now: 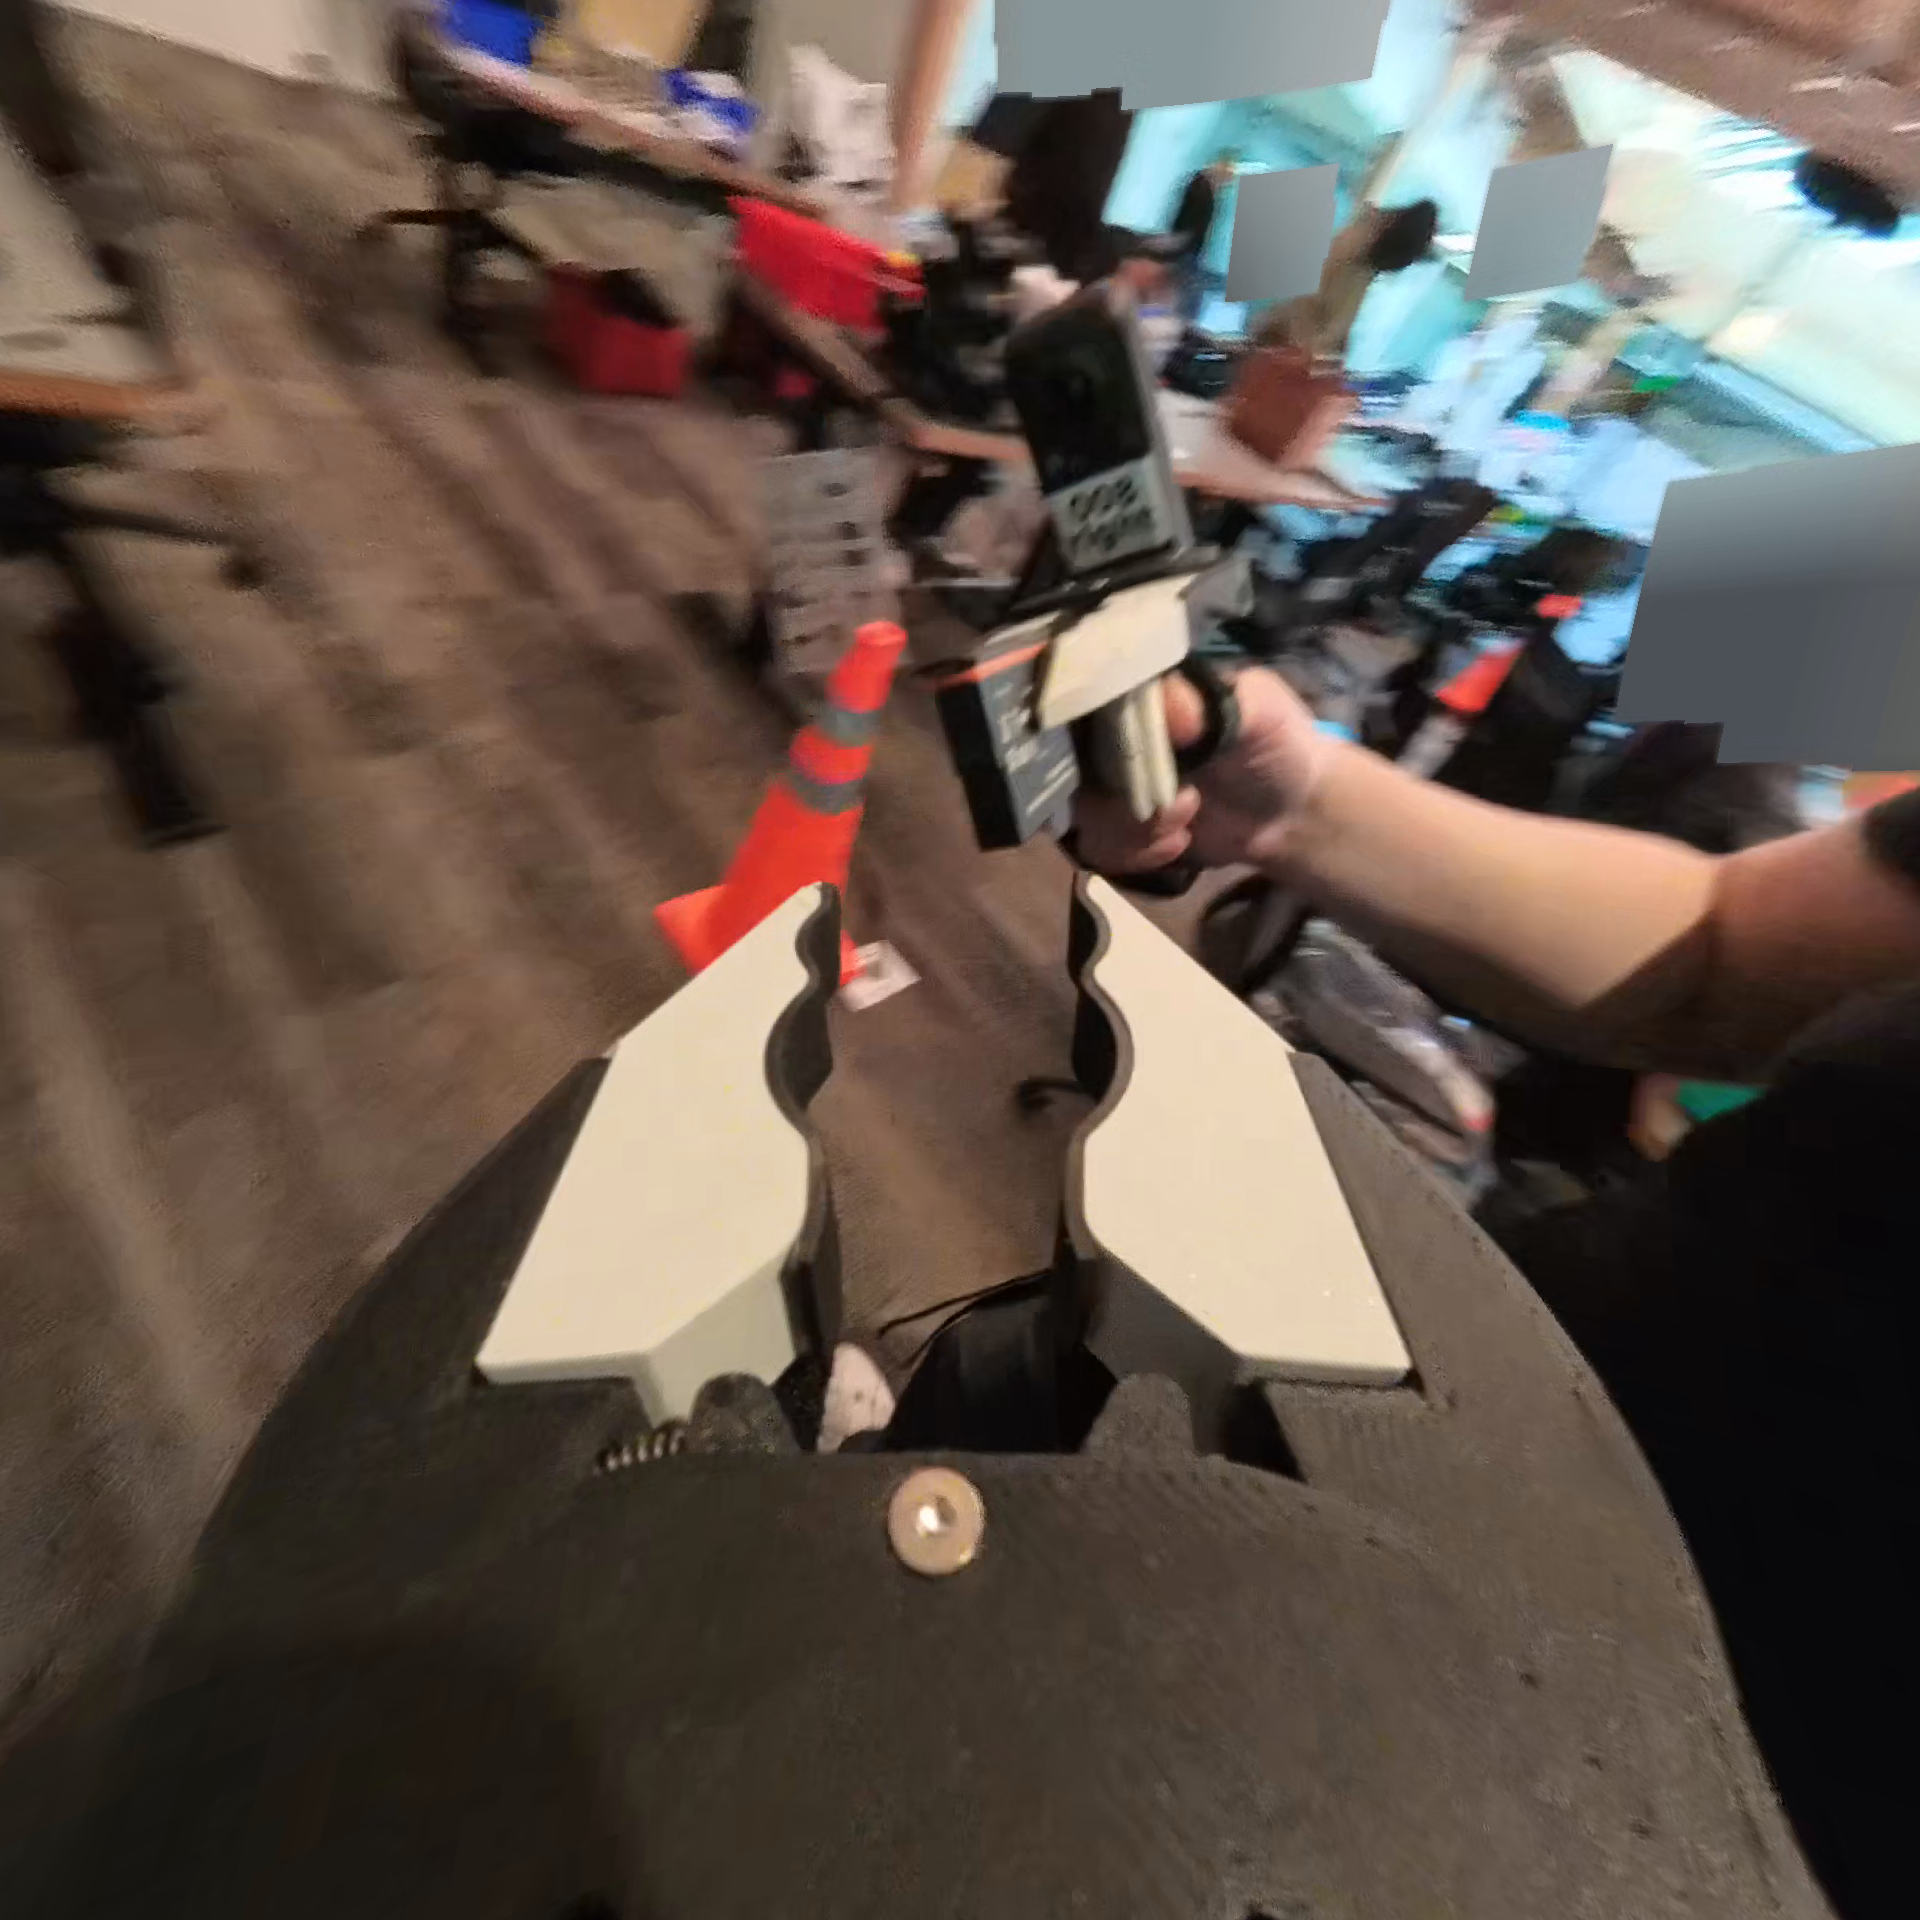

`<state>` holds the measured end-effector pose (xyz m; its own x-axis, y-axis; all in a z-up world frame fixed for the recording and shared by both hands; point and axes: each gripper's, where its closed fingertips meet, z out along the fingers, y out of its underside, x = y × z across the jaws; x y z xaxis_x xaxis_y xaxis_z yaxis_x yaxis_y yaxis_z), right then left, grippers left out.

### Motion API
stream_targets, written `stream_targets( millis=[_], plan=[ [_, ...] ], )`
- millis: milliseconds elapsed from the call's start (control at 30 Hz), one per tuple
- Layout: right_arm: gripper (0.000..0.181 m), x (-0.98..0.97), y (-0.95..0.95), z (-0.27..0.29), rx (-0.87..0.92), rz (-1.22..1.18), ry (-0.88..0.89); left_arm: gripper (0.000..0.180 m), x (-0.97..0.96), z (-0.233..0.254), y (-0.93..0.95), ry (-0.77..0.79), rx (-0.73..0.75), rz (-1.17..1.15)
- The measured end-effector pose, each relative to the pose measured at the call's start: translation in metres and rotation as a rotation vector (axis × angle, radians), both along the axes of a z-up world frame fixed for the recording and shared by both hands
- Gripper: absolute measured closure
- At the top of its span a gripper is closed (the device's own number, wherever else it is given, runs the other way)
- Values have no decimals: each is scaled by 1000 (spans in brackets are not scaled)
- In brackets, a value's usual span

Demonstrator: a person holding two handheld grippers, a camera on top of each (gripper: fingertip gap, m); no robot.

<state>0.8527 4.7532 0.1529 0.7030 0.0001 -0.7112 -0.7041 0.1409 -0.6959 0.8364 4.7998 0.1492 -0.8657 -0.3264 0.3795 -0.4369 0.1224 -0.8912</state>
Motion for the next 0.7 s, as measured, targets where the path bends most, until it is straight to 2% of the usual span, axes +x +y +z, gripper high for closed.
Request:
stream_targets(
  millis=[67,167,267,367,467,700],
  plan=[
    [172,-7,-83,20,45,-150,-45,145,-6,25,-92,10,-56,-202],
    [172,-29,-203,38,89,-337,-101,147,-21,34,-228,29,-12,-469],
    [172,-53,-315,35,36,-484,-117,169,-48,40,-352,75,-45,-713],
    [172,-75,-421,34,3,-632,-74,171,-72,39,-460,190,-95,-916],
    [173,-92,-515,36,-31,-765,-66,171,-88,41,-552,307,-97,-1022],
    [170,-88,-705,49,-63,-939,-127,171,-82,52,-739,152,-75,-1145]
  ],
)
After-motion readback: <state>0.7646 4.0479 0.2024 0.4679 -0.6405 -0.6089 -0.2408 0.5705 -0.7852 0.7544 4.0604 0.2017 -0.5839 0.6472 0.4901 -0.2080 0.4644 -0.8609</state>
